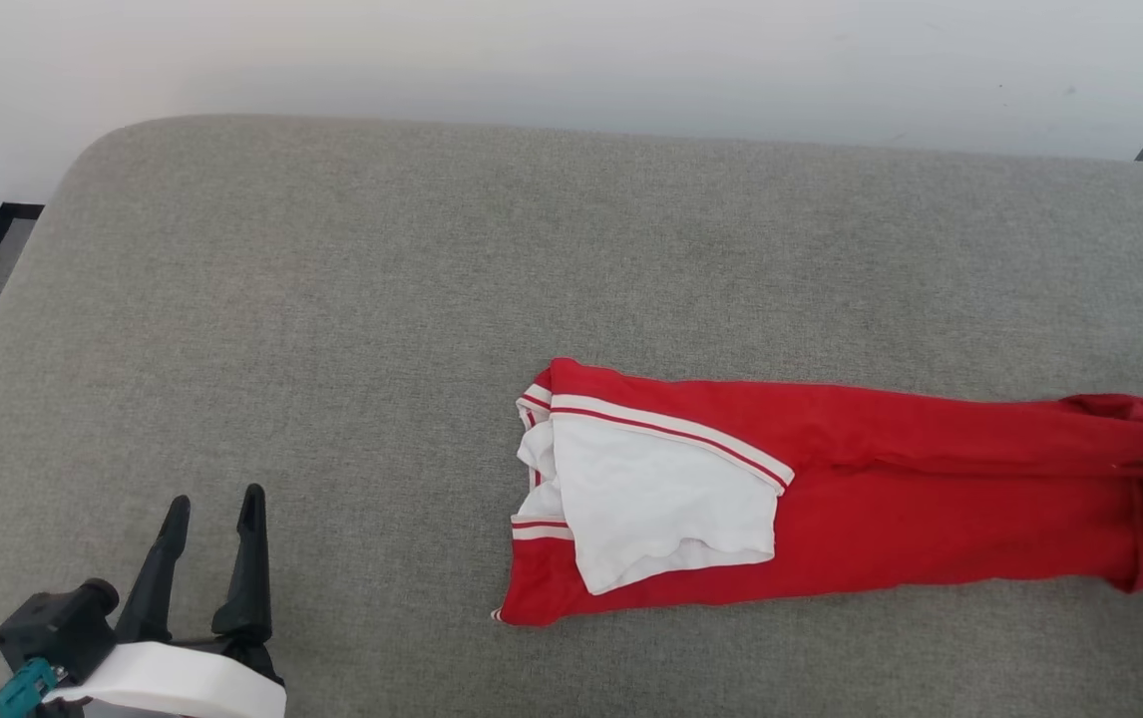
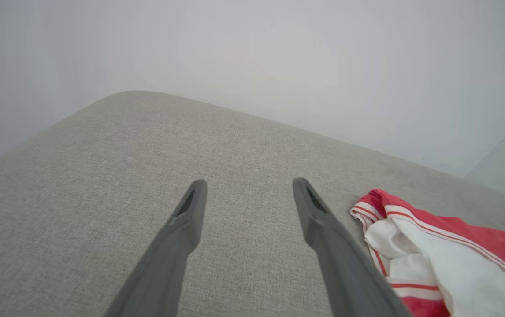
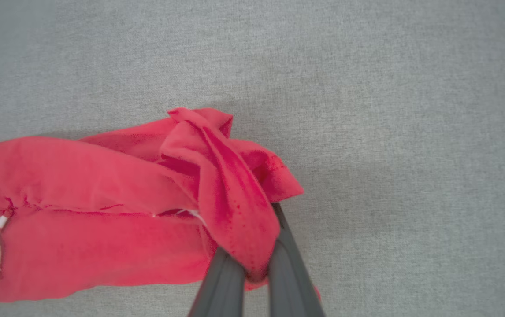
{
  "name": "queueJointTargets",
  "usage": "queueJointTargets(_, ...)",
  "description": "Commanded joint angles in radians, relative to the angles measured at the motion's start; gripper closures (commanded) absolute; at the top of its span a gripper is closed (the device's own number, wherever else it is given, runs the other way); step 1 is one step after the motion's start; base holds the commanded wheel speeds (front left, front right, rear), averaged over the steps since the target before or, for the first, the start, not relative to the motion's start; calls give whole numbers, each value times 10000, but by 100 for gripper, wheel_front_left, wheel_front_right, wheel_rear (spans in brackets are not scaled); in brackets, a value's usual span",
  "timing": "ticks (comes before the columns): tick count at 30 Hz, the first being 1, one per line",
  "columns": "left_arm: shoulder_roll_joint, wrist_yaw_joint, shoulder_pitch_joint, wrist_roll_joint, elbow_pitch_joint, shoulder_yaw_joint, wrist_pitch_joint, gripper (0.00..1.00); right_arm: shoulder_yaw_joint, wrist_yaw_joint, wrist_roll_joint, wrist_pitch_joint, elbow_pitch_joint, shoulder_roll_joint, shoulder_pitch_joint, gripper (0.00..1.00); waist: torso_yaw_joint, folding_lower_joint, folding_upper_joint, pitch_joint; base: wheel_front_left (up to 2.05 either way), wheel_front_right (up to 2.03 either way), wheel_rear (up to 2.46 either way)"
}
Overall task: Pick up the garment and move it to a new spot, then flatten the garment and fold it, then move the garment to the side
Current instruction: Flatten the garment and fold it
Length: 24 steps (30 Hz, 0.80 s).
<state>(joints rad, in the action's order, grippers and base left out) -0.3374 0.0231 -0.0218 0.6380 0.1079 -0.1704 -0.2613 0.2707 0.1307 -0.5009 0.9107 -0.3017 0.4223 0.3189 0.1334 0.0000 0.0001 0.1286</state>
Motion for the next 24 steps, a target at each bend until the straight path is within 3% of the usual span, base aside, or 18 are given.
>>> queueJointTargets(1,162,-181,-115,-241,74,194,-49,0,-24,2,-90,40,118,-49,193,100,-3,0,-1,-30,0,0,0)
queueJointTargets(6,543,-482,-224,-618,138,605,-49,0,-453,2,-335,97,902,-66,-84,100,42,0,-1,-115,0,0,0)
queueJointTargets(15,1030,-989,-196,-1112,315,1010,-49,0,-1993,2,-758,605,3088,-1026,-677,100,508,0,-1,-246,0,0,0)
queueJointTargets(24,1290,-1269,232,-1329,633,830,-49,0,-3682,2,-633,436,2941,-2026,-205,100,1507,0,-1,-253,0,0,0)
